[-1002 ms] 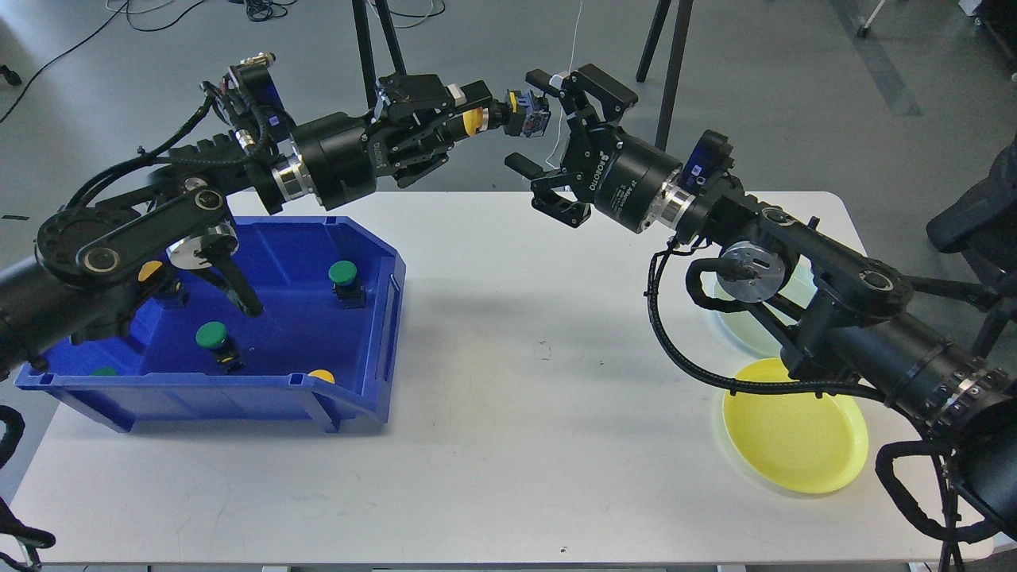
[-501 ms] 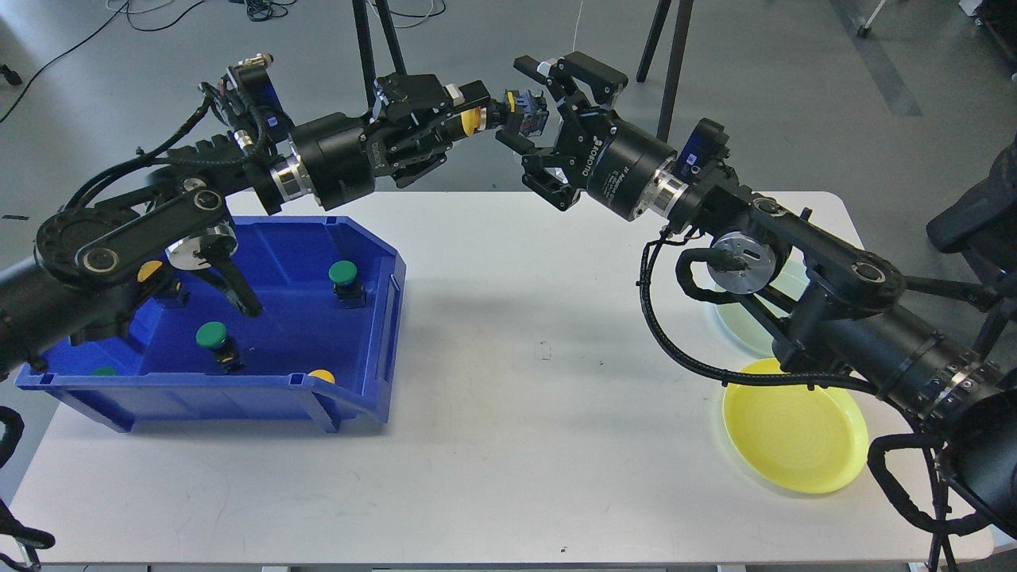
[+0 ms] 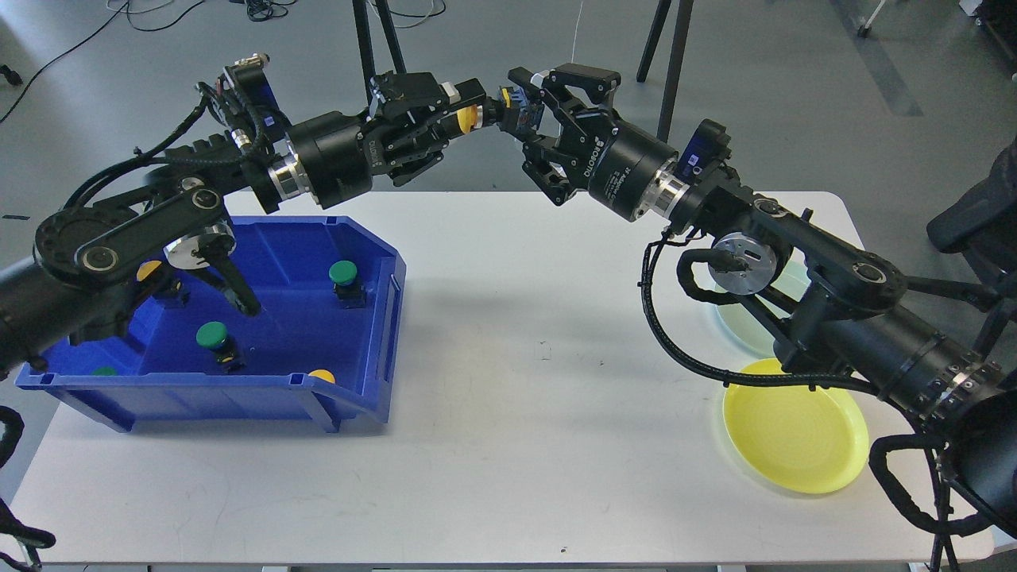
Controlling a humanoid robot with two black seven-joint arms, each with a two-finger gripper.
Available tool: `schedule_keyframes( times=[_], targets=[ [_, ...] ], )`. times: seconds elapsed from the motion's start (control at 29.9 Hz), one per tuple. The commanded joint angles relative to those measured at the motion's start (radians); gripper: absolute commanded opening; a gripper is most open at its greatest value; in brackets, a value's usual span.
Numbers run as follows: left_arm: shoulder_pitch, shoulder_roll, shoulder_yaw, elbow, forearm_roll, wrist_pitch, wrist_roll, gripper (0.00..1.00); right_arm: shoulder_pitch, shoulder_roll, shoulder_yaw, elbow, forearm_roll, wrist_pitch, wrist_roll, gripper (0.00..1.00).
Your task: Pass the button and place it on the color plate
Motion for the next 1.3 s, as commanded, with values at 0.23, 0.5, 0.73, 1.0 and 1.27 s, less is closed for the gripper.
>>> schedule_keyframes(
  times=[0.23,0.5,0.73,1.0,1.27],
  targets=[
    [0.000,0.001,0.000,0.001,-0.002,0.000,0.000,0.20,0.000,-0.001,-0.005,0.001,-0.001,-0.008,-0.003,0.07],
    [0.009,-0.004,0.001,0.034,-0.126,0.000,0.000,0.92,-0.008,-0.014,-0.003,0.003,-0.001,-0.011,-0.005,0.01],
    [0.008,0.027,-0.052,0.036,-0.151,0.000,0.000,0.96,-0.093,-0.149,0.084,0.070,0.009,-0.052,-0.006,0.01],
    [0.025,0.282,-0.103,-0.081,0.092,0.000,0.000,0.99,-0.469,-0.701,0.129,0.383,0.003,-0.148,-0.029,0.01],
    [0.038,0.415,0.001,-0.167,0.604,0.000,0.000,0.99,-0.813,-1.016,0.115,0.555,0.012,-0.263,-0.023,0.01]
  ],
)
